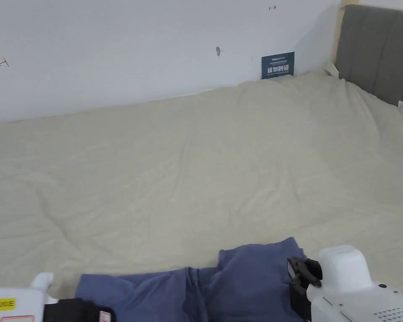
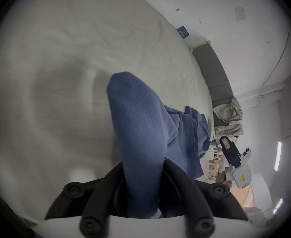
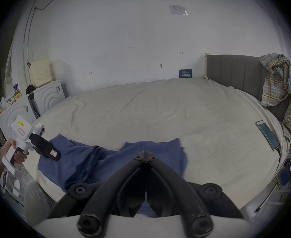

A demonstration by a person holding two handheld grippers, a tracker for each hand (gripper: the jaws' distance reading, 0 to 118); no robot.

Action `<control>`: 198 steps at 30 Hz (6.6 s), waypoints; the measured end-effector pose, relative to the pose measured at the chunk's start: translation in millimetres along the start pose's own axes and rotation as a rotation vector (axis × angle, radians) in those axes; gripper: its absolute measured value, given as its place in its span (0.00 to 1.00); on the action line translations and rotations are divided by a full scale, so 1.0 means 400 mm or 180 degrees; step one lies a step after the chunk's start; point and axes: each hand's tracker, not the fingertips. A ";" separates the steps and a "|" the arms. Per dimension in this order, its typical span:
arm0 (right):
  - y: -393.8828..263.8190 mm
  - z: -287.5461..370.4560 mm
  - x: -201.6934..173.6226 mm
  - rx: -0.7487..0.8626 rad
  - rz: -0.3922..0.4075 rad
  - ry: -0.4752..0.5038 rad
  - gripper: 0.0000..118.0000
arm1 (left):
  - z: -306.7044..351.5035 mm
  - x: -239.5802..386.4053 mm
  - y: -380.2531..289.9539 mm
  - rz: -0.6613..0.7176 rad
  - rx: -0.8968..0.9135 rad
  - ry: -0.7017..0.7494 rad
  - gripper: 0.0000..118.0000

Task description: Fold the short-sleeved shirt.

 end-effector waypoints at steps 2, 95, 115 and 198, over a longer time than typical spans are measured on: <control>-0.001 0.001 -0.007 0.0006 -0.0004 0.0028 0.00 | 0.061 -0.031 -0.003 0.0101 0.0081 0.0139 0.11; -0.037 -0.114 -0.161 -0.0546 0.0522 0.0486 0.00 | 0.000 0.179 -0.125 -0.0140 0.0529 -0.0095 0.77; -0.113 -0.170 -0.174 -0.0607 0.0281 0.0358 0.00 | -0.328 0.184 0.004 0.0047 -0.0374 -0.1042 0.95; 0.155 0.062 -0.340 0.0950 0.0468 -0.0210 0.00 | 0.435 0.103 -0.072 -0.1086 0.2629 0.2992 0.00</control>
